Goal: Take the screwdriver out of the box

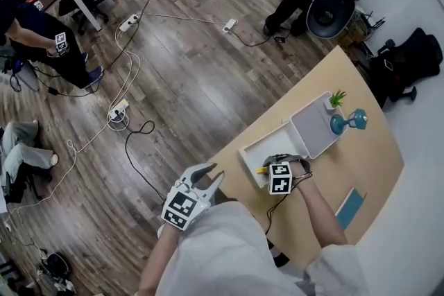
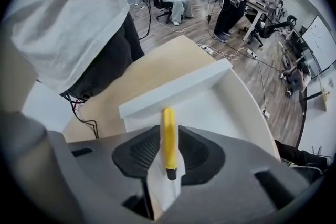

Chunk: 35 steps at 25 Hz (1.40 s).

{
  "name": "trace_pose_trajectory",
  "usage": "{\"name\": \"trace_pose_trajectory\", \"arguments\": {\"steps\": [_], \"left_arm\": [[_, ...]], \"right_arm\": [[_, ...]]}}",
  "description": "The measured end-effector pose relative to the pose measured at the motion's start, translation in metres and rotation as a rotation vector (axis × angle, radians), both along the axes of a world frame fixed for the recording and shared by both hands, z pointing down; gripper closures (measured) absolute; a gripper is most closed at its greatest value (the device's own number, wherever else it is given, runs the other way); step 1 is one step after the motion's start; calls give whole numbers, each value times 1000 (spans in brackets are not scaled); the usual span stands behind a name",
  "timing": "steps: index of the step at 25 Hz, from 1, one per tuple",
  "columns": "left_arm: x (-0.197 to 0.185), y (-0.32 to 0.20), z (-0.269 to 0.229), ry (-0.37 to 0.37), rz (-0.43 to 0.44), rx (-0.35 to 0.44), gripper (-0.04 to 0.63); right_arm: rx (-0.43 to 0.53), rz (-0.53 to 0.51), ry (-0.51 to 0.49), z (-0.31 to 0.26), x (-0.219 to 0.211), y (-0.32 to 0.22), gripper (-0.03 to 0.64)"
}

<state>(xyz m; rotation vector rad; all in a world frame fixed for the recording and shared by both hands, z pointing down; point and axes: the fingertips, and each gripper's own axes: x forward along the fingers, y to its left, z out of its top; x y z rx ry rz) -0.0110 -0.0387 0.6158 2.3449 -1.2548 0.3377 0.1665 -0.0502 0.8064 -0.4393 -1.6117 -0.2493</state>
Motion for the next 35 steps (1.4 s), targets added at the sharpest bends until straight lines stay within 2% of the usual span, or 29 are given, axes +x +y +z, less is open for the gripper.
{"name": "trace_pose_trajectory", "arguments": {"steps": [11,13,19,25,30,35], "left_arm": [[-10,6,-8,55,-56,-10,499],[-7,8,-15,64,-59,-8,499],[5,6,-19,56,-21,-5,499],[16,5,-23,43,20,-2,499],[18,6,-20,30,28,13,499],[16,7,-18,22,34,18,500]], "right_arm": [[21,-44,17,12,-4,6,511],[30,-53,26,13,-2,9,536],[63,-73,42,14,-8,5,538],[69,0,27,10,-1,11,538],[84,-7,27,14,-2,10,538],[53,10,50,18,-6,9,535]]}}
